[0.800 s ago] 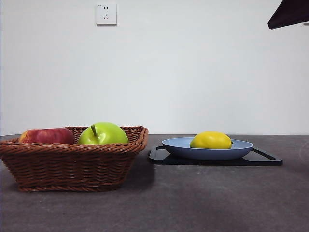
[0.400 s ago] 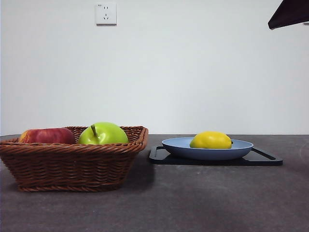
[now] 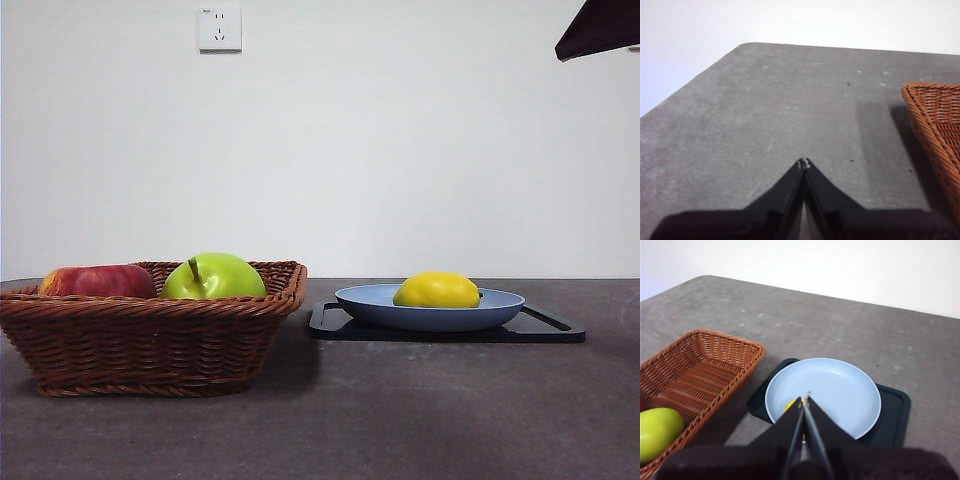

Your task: Take the lemon from the basket,put the lemon in the plate,hand out the plate

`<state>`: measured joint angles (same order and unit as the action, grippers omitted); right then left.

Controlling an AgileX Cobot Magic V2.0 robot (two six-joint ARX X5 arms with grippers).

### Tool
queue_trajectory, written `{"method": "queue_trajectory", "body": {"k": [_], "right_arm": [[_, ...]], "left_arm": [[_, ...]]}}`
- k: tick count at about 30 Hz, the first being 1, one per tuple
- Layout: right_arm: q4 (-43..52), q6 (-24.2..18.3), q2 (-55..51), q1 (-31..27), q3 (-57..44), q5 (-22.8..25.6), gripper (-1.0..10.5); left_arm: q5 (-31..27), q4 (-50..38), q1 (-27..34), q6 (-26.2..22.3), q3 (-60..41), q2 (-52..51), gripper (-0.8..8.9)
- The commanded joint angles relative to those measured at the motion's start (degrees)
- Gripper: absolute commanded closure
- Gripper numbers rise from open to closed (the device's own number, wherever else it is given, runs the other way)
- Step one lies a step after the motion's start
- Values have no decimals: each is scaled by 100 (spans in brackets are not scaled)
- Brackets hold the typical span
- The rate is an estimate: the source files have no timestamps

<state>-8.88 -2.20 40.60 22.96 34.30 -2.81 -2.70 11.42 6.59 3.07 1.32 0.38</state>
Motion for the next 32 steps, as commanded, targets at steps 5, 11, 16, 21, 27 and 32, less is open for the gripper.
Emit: {"method": "queue_trajectory", "body": {"k": [5, 11, 16, 21, 27, 32], "right_arm": [[63, -457, -428, 31, 24, 643, 943], [-48, -1012, -1408, -271, -74, 717, 943], [26, -1075, -2000, -1172, -492, -76, 943], [131, -1071, -2444, -1939, -1088, -476, 943], [737, -933, -2881, -2120, -1991, -476, 943], [1032, -691, -3180, -2216, -2614, -476, 943]], "left_arm": [[9, -26, 24, 31, -48, -15, 805], [9, -24, 24, 31, -48, -15, 805], [7, -24, 24, 31, -48, -15, 805], [4, -24, 24, 31, -48, -15, 805], [4, -24, 24, 31, -48, -15, 805], [4, -24, 24, 28, -48, -15, 805]]}}
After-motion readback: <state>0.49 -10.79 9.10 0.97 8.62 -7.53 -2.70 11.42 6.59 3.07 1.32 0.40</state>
